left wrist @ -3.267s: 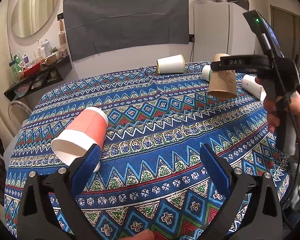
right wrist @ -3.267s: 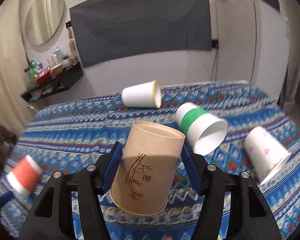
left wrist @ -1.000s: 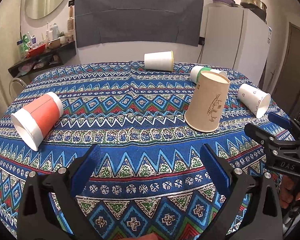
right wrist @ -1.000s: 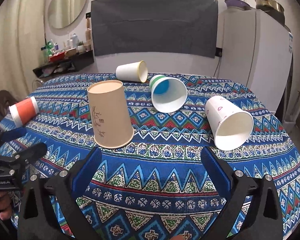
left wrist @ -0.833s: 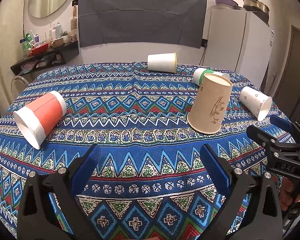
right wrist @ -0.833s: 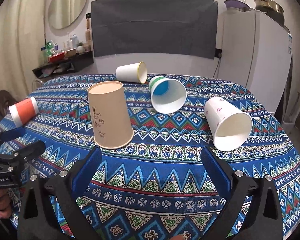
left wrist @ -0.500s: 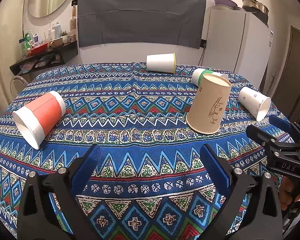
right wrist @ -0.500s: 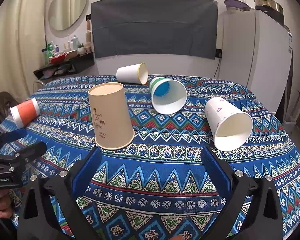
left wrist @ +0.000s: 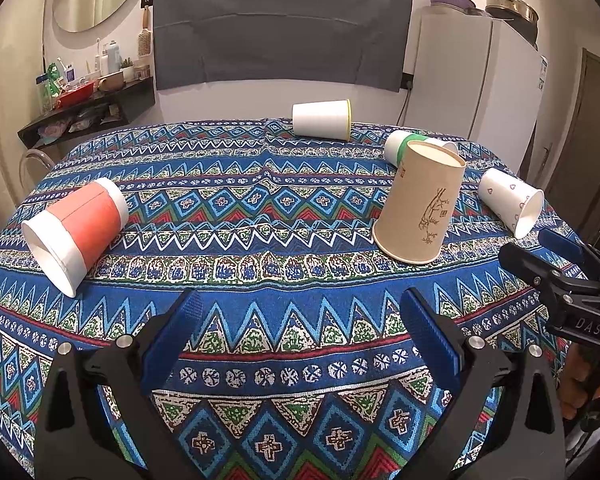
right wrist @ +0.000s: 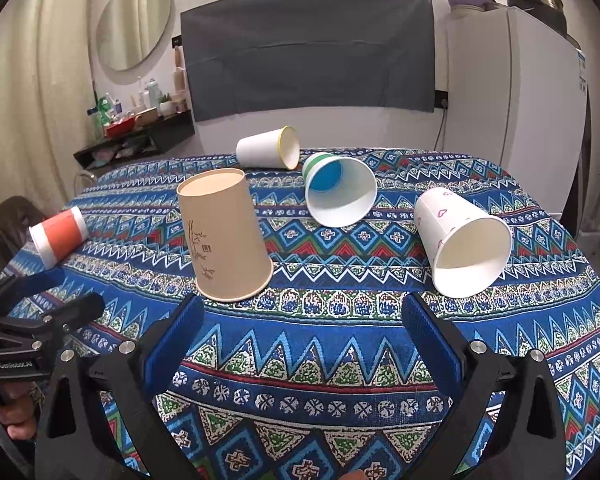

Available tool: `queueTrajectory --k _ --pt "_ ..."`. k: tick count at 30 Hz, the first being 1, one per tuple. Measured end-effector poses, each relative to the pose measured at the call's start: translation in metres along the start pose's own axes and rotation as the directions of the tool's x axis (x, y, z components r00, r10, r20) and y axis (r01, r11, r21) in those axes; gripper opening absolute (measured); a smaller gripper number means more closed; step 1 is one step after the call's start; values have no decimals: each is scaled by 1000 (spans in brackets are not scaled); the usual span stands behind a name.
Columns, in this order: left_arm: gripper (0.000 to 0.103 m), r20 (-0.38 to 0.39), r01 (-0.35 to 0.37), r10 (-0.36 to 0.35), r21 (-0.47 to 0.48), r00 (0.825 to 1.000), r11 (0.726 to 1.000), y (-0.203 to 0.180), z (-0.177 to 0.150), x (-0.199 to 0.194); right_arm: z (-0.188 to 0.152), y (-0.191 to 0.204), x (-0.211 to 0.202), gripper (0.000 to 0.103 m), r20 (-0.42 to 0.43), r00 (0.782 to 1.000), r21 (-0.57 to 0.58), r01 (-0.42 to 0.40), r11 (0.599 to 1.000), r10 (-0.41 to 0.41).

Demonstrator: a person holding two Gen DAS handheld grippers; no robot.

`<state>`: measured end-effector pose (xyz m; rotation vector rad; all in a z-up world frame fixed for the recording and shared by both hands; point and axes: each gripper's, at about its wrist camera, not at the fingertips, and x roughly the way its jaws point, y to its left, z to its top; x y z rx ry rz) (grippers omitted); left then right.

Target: Flip cup upside down

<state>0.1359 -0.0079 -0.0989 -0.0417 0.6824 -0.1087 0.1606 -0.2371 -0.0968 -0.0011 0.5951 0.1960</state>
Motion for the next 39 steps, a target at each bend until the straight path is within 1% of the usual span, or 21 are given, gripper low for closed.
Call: queueTrajectory --k 11,24,31,39 --pt "97 -8 -1 1 -12 1000 1000 2 0 3 0 -7 0 95 0 1000 37 -14 999 14" --pt "97 -6 -8 8 -1 1000 1000 -2 -1 1 0 -7 1 95 -4 1000 31 -15 999 15" --pt "97 -3 -9 9 23 1000 1000 -8 -1 1 1 -7 1 95 -4 1000 31 -21 999 21" --pt "97 -6 -10 10 22 1000 1000 -9 -1 1 1 -8 3 95 -17 1000 37 -25 999 26"
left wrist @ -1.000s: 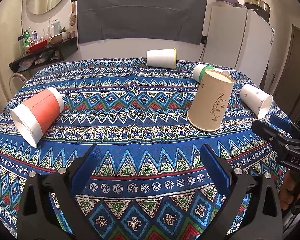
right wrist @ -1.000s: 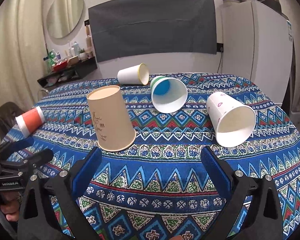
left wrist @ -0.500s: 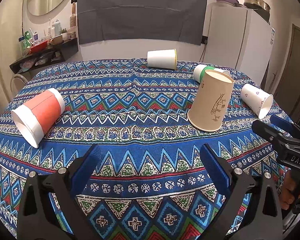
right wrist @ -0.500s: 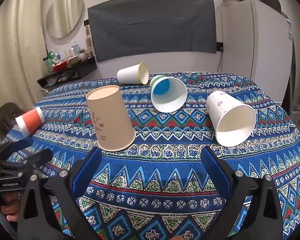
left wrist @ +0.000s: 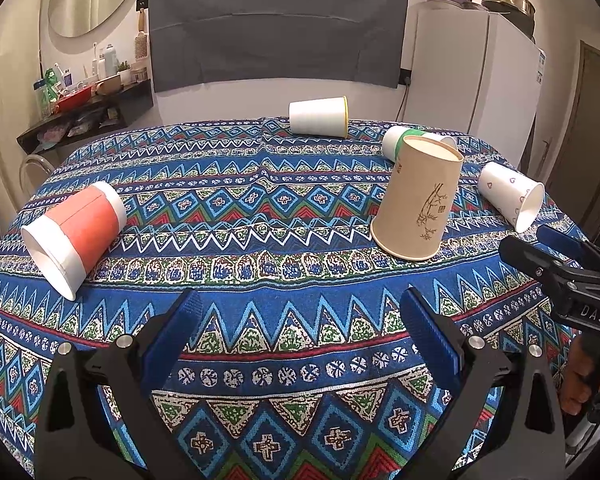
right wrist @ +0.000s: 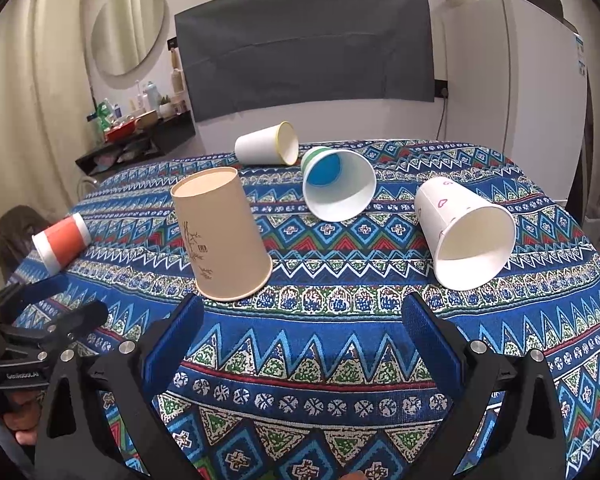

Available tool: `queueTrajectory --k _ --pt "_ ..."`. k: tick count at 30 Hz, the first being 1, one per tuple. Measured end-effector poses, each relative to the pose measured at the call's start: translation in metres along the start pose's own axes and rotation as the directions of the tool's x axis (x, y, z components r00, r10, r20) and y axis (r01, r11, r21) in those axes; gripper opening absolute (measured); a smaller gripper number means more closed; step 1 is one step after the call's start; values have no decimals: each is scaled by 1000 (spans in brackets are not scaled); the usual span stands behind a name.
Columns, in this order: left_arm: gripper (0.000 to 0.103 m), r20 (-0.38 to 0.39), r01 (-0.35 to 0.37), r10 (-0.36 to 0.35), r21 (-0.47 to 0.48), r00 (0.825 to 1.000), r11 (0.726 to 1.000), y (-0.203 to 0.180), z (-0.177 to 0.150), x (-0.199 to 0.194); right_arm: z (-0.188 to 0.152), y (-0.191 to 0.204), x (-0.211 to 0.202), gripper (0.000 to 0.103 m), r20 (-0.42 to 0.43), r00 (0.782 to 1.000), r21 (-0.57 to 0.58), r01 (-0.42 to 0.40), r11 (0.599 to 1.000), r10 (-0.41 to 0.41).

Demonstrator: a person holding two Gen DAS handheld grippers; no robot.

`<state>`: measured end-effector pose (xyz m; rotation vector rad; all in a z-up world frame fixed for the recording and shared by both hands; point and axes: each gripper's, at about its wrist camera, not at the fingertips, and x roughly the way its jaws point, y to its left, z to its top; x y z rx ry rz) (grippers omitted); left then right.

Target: Flip cup upside down

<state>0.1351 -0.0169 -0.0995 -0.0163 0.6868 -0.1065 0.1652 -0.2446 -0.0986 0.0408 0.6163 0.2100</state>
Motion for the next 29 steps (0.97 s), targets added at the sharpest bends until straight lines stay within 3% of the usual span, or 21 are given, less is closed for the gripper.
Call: queueTrajectory --k 22,29 --pt "97 -17 20 -20 1 1000 1000 2 0 3 1 -5 1 95 -4 1000 24 -6 1000 6" --pt "97 11 19 -19 9 1000 1000 0 -1 -2 0 -5 1 95 -3 1000 26 -11 1000 11"
